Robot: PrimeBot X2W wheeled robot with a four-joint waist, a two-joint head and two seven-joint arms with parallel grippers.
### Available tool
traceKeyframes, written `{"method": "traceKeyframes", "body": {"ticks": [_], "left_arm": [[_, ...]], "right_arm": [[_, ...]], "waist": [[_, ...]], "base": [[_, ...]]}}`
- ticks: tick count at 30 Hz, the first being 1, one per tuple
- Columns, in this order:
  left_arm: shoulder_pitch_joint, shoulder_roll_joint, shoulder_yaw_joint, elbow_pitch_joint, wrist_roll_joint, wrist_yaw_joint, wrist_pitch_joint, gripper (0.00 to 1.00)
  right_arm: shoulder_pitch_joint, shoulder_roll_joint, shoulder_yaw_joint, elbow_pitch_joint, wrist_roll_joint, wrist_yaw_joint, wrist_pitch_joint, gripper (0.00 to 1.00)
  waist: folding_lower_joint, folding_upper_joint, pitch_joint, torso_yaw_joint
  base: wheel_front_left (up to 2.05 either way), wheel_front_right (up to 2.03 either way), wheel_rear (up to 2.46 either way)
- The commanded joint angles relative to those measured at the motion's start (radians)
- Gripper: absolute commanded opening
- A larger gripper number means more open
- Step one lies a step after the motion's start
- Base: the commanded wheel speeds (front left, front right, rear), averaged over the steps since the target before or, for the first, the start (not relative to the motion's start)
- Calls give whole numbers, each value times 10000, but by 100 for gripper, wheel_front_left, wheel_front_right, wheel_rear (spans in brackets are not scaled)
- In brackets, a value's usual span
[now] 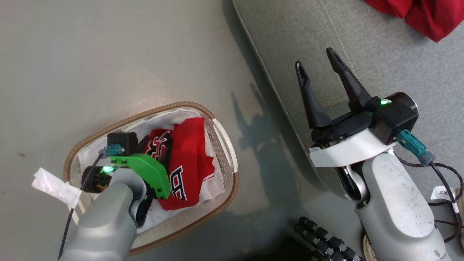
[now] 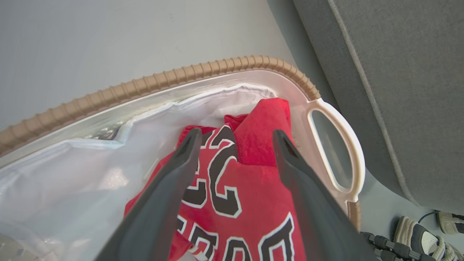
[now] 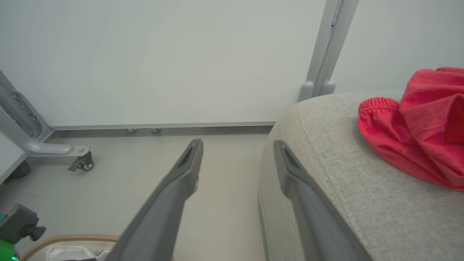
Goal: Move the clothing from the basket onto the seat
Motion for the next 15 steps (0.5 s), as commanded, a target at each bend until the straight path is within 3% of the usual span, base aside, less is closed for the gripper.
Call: {"method": "traceKeyframes", "body": {"ticks": [1,15], "left_arm": [[-246,138,-89,79,-224,-29,118,100],[-1024,596,-1580,89,-2226,-30,1227,100]], "right_arm": [[-125,5,40,-80,34,-14,-3,100],[-307,0,298,-319,-76,-14,-3,100]], "waist": [[0,0,419,-197],[0,0,1264,-88]], "base": [[0,0,0],[0,0,0]]}}
